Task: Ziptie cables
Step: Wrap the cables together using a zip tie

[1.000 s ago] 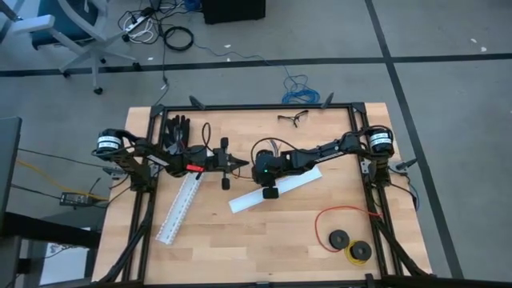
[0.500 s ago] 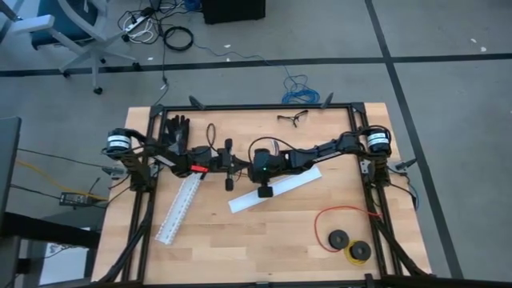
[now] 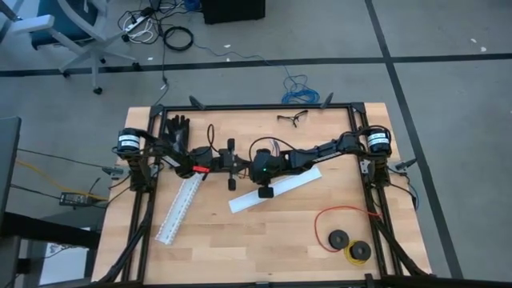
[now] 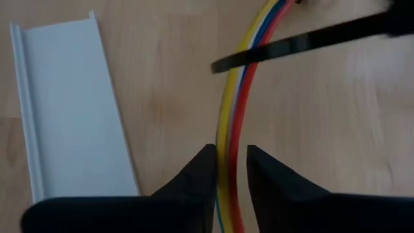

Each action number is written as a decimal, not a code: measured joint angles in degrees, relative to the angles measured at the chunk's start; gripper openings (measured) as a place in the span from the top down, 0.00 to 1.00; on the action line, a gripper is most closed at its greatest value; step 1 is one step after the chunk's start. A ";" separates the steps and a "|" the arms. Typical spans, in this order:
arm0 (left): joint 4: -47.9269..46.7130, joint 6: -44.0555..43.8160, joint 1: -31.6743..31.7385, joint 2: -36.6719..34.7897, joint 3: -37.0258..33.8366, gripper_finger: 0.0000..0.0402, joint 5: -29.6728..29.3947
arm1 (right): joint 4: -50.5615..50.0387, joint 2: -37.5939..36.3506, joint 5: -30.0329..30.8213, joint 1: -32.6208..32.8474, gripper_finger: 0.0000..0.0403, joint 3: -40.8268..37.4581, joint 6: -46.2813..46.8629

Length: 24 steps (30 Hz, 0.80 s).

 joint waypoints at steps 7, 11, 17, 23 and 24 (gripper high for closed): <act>3.77 -1.00 -0.06 4.85 -0.02 0.99 0.23 | -2.90 -0.73 0.00 -0.26 0.72 -0.04 1.83; 4.52 -1.15 -0.08 5.85 -0.21 0.99 0.30 | -7.17 -3.24 0.00 -0.28 0.69 -0.04 4.22; 4.68 -0.93 -0.08 5.85 -0.26 0.99 0.28 | -11.30 -6.80 0.70 -0.32 0.69 -0.04 7.68; 4.45 -1.15 -0.08 5.85 -0.26 0.99 0.43 | -19.83 -9.58 6.31 0.96 0.71 -0.04 11.77; 4.45 -1.15 -0.08 5.85 -0.26 0.99 0.43 | -21.76 -10.05 7.59 1.51 0.72 -0.04 12.55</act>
